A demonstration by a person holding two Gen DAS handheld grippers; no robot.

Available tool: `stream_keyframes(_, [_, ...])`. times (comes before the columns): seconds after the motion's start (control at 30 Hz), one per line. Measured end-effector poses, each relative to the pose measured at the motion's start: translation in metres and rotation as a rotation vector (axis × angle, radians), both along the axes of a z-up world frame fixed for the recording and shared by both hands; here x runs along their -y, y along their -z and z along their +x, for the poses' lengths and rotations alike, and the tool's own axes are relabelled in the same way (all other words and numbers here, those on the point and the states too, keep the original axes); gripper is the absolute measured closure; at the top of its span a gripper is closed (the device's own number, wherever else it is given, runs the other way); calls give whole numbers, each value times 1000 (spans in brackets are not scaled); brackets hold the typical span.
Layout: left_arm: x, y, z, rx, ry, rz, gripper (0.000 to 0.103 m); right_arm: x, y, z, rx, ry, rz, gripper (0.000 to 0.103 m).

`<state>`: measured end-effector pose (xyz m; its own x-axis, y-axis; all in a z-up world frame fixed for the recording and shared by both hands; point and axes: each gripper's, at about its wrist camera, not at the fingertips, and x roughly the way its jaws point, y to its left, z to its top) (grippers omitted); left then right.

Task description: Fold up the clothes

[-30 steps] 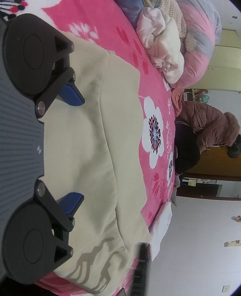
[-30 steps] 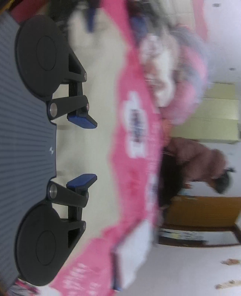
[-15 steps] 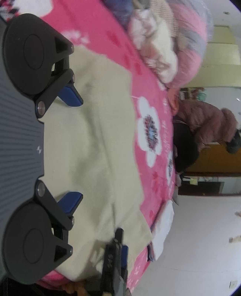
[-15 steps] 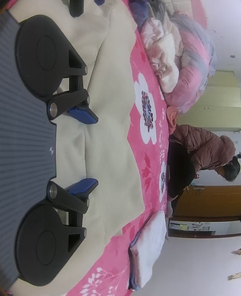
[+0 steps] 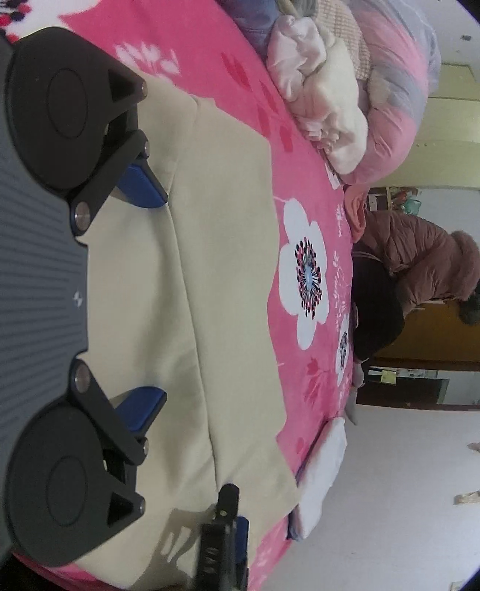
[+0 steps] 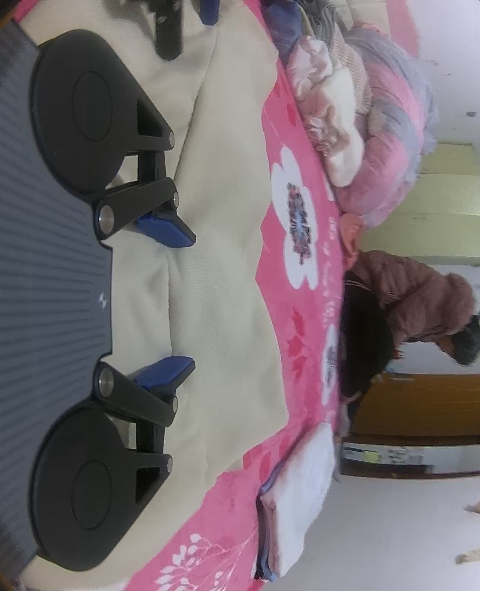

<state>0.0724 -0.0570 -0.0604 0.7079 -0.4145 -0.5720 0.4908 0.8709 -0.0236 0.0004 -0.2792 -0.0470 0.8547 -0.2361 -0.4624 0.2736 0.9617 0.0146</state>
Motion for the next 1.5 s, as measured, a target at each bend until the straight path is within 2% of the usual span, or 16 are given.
stream_keyframes(0.07, [-1,0,2,-6,-1,-10,0,1,-17,6,-40,8,25,37])
stream_keyframes(0.13, [-1,1,3,-4,-3,-6,0,-2,-41,8,26,-15,39,37])
stream_keyframes(0.23, [-2,4,2,-2,-4,-12,0,-11,-57,19,68,-40,-29,35])
stream_keyframes(0.3, [-3,4,1,1,-2,-19,0,-10,-39,38,-11,-49,-38,35])
stream_keyframes(0.33, [-3,4,2,0,1,-23,0,-4,-18,50,-90,-37,-41,32])
stream_keyframes(0.4, [-4,4,2,-1,1,-29,0,11,8,51,-50,-29,31,32])
stream_keyframes(0.53, [-4,3,2,-7,0,-27,0,11,-15,53,-106,2,42,32])
stream_keyframes(0.7, [0,1,3,-23,-10,-2,0,-14,-43,11,3,-44,35,32])
stream_keyframes(0.8, [5,-2,5,-40,-22,26,0,-22,-10,19,-122,-61,-31,29])
stream_keyframes(0.9, [8,-5,7,-70,-39,40,0,-17,-1,11,-56,-54,10,29])
stream_keyframes(0.97, [9,-6,9,-85,-49,45,0,-19,-21,8,-79,-11,60,29])
stream_keyframes(1.1, [12,-8,9,-99,-75,58,0,-39,-34,-17,7,-76,10,28])
stream_keyframes(1.17, [15,-8,8,-104,-85,73,0,-41,-6,-9,-104,-91,-4,26])
stream_keyframes(1.23, [16,-10,8,-115,-99,78,0,-43,18,-16,-25,-105,-44,22])
stream_keyframes(1.33, [18,-11,8,-126,-117,84,0,-42,7,-12,-56,-78,-7,22])
stream_keyframes(1.5, [22,-12,6,-133,-140,104,0,-59,-19,-35,-9,-106,-19,23])
